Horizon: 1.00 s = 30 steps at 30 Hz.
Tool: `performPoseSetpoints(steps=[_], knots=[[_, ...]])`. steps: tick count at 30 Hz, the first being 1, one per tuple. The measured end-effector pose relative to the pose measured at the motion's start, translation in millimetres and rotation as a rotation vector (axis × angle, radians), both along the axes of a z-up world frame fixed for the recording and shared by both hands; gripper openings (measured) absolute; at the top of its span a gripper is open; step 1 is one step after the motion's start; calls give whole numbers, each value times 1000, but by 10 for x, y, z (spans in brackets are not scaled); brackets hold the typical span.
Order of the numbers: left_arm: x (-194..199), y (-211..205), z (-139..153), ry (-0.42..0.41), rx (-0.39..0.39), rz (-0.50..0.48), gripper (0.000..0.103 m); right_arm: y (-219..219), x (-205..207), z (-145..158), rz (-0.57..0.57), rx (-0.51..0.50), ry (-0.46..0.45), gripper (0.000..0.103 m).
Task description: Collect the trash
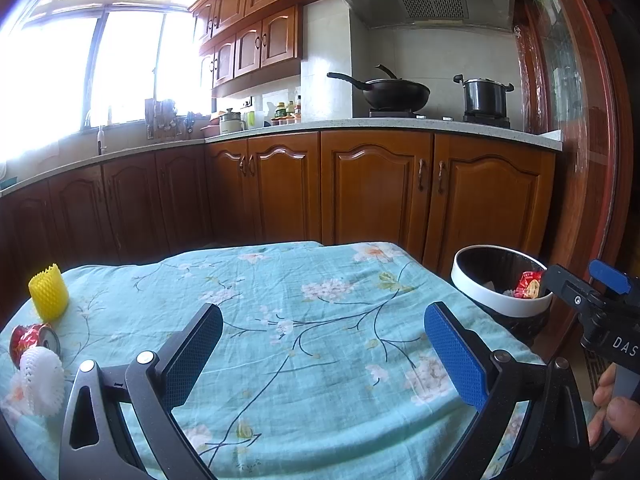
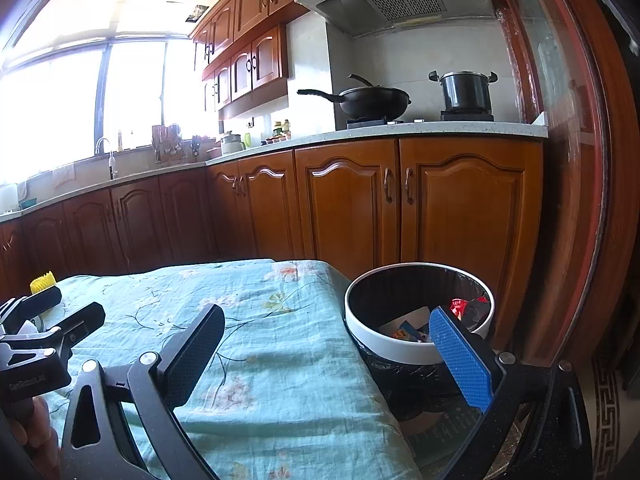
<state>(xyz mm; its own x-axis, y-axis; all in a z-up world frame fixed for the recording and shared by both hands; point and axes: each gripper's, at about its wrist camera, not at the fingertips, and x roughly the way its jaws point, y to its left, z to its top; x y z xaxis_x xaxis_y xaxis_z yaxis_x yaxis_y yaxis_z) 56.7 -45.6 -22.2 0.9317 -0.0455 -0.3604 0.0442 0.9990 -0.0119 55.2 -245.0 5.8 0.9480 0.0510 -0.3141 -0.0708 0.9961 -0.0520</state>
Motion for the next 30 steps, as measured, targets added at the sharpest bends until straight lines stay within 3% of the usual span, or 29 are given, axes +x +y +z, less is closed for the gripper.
performPoseSetpoints(steps=[30], knots=[[17, 37, -2, 11, -9, -12, 102, 30, 0, 16, 15, 13, 5, 103]])
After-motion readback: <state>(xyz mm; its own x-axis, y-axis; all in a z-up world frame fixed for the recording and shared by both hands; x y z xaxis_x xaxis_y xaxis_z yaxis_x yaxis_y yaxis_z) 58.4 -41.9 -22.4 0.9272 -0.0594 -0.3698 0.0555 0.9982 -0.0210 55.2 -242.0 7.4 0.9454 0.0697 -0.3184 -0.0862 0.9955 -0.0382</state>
